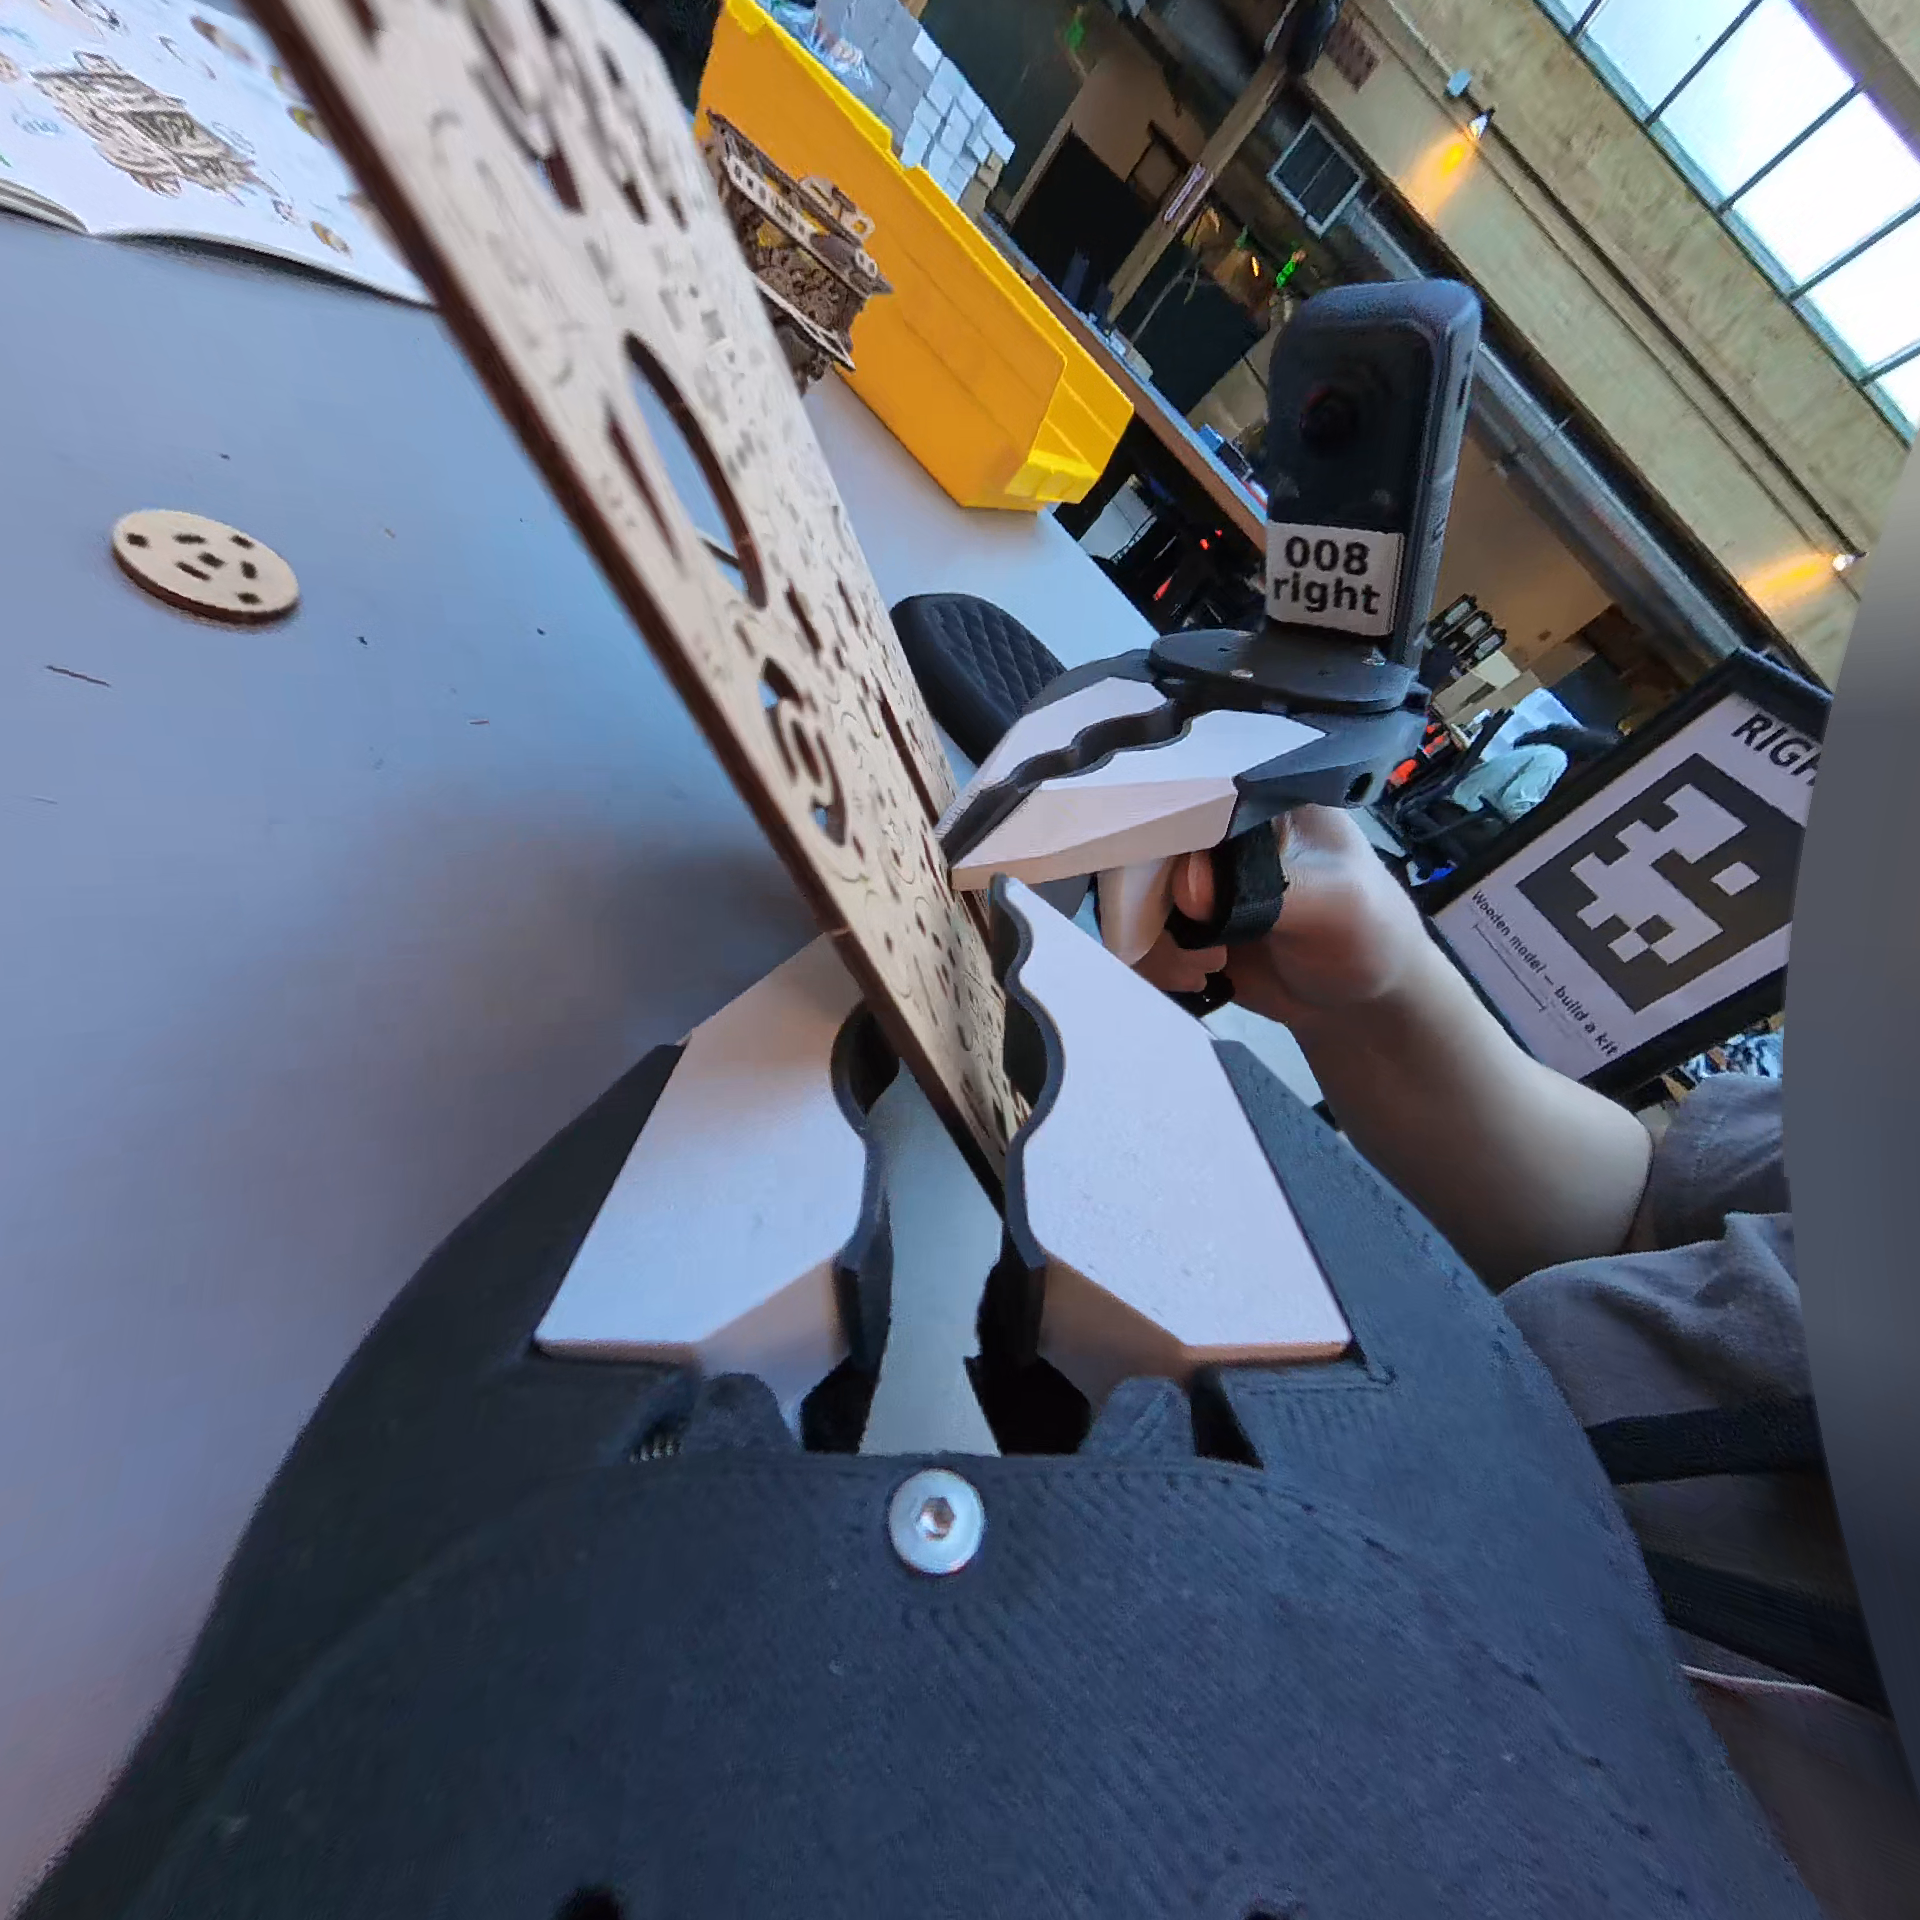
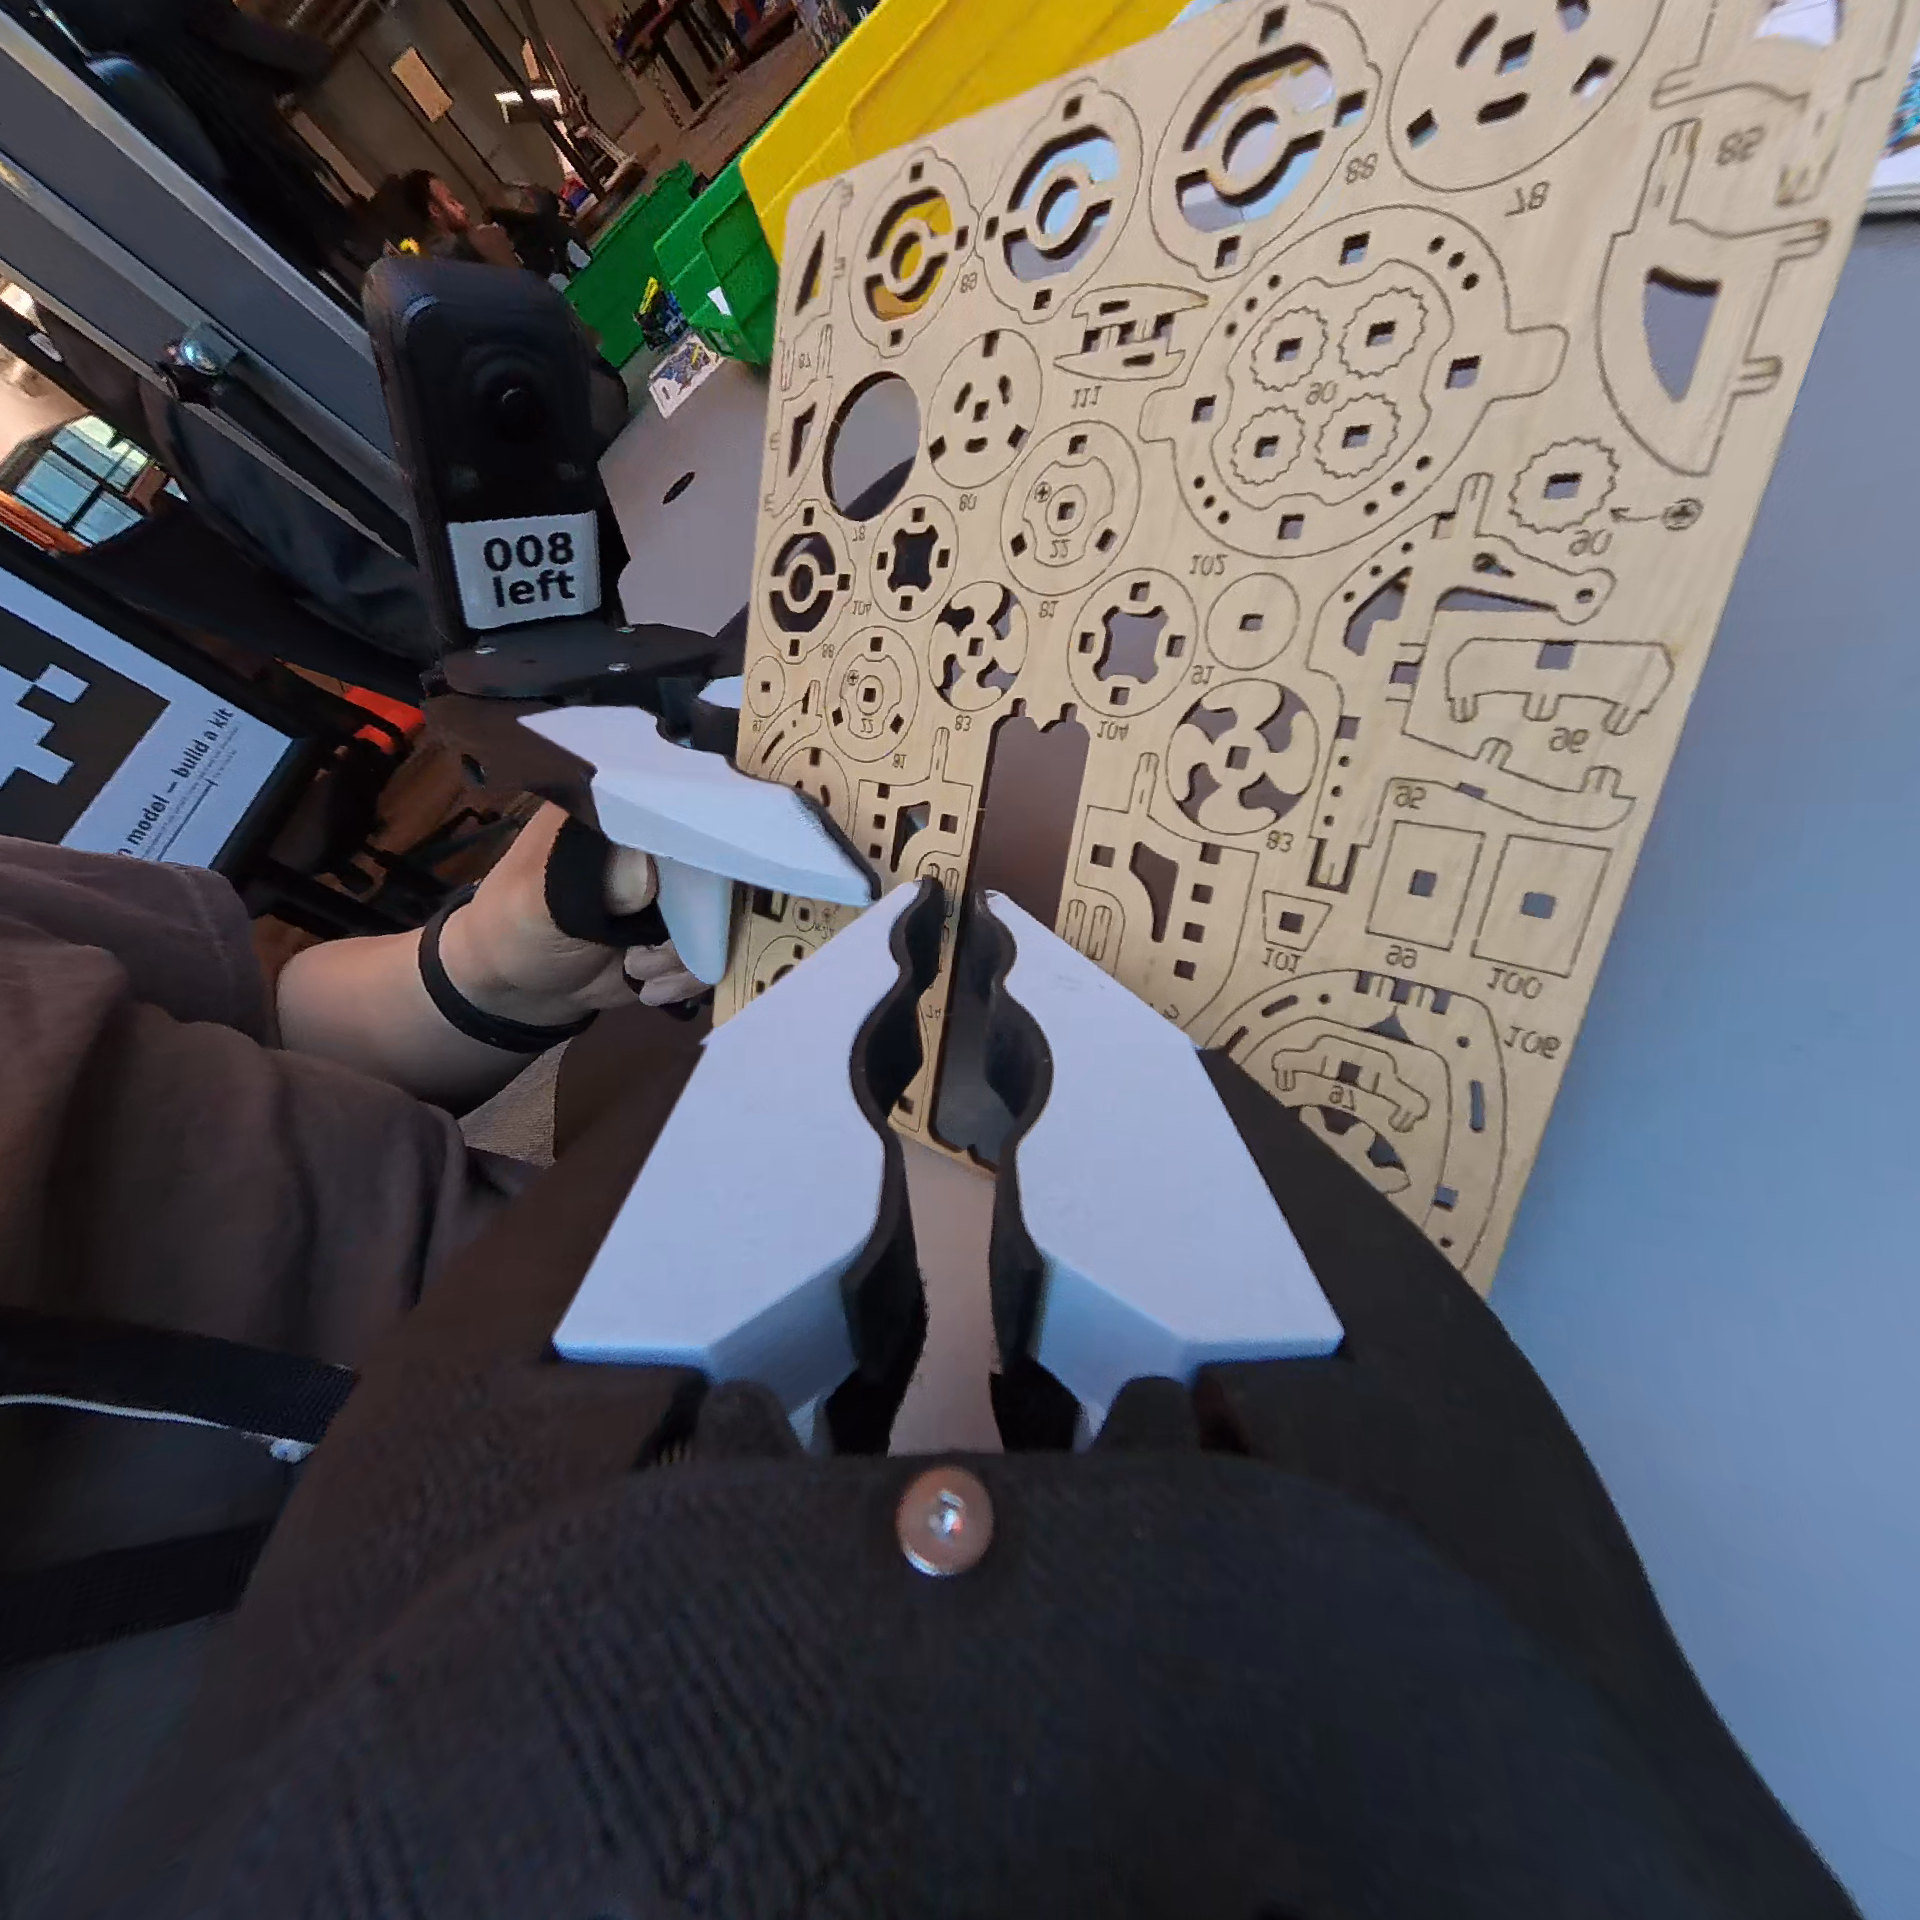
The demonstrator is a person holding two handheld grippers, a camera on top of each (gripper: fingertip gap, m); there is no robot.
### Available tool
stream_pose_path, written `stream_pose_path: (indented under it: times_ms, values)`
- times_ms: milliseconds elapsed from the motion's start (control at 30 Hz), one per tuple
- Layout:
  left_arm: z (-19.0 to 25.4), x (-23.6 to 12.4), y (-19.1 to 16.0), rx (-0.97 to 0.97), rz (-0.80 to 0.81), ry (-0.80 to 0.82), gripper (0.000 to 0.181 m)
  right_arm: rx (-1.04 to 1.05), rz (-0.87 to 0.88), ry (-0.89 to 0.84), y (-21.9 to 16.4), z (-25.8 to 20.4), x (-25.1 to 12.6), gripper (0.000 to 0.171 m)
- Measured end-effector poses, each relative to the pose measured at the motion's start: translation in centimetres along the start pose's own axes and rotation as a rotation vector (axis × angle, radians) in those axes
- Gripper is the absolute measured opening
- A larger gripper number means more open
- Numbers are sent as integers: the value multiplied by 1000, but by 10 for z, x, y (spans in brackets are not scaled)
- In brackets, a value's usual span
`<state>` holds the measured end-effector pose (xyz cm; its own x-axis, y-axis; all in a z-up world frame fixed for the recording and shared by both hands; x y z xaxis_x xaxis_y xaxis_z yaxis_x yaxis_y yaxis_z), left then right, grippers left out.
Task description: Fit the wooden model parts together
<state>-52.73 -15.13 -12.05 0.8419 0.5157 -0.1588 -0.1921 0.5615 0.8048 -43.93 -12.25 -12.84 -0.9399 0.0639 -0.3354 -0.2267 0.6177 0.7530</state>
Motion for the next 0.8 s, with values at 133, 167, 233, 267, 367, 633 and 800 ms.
stream_pose_path:
  times_ms: [133, 167, 233, 267, 367, 633, 800]
  values:
    - [-1, 0, -1, -1, -21, -2, 3, -19, 14, -3, 0, -2, 1, 3]
    - [-1, 0, -1, -2, -25, -7, 3, -25, 14, -1, 0, -2, 1, 3]
    - [-1, 0, -2, -6, -38, -19, 2, -24, 8, 4, 0, -3, 1, 3]
    - [-1, 0, -3, -5, -43, -22, 1, -24, 9, 6, -1, -3, 2, 3]
    - [-1, 0, -3, 5, -46, -19, 1, -43, 11, -1, 0, -3, 3, 4]
    - [-2, 1, -4, 17, -62, 3, 1, 2, -7, 0, 0, -1, 4, 5]
    - [0, 1, -6, 40, -65, 11, 1, 41, -25, 11, 0, -2, 4, 4]
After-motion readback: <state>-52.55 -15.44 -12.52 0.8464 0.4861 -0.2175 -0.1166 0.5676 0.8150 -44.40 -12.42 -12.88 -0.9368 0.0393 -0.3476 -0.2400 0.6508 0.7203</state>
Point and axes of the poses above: each gripper's, where its closed fingertips meet, x out along the fingers, y out of its top, z = x × y across the jaws, the point moved 5 cm from there along -x, back along the fingers, and after that the axes turned 3 degrees about x, right-handed, at the moved point
